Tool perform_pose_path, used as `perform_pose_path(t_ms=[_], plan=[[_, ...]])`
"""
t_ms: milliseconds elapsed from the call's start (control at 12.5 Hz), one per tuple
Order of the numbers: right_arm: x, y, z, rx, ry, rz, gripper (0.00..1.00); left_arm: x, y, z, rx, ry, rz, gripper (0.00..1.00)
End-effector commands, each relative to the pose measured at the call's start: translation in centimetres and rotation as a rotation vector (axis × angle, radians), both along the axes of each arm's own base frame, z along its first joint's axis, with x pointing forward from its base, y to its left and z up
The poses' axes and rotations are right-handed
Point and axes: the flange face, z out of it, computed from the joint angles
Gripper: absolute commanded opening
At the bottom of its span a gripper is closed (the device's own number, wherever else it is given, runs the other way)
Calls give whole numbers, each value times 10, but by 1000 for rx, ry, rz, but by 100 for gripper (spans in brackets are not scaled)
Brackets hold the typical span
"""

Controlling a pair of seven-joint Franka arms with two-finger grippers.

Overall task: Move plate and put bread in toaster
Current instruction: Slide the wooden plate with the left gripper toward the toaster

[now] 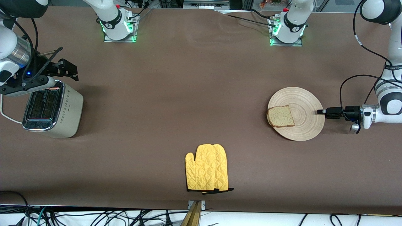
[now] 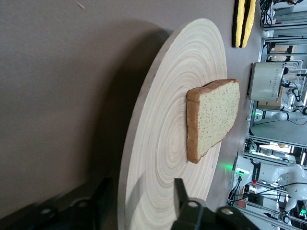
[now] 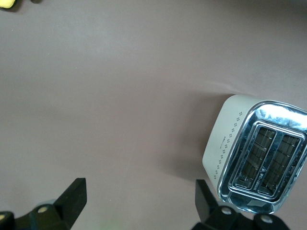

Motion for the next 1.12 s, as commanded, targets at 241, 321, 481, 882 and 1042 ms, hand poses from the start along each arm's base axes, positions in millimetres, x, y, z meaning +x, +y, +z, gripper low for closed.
perform_pose_path(t_ms=[241,321,481,882,1042], plan=[[-2,-1,-1,15,8,12,100,6,-8,6,0,-32,-24,0],[-1,-1,0,14,0,14,100,6,-8,7,-7,-32,-26,0],[0,1,3,17,-10,7,100,15,-25,22,-57,-30,-49,0],[1,-5,5,64,-16,-3,100,62,-122,67,-177,-33,-97,0],[1,-3,5,62,-16,1,100,74,-200,72,-200,0,-195,0]])
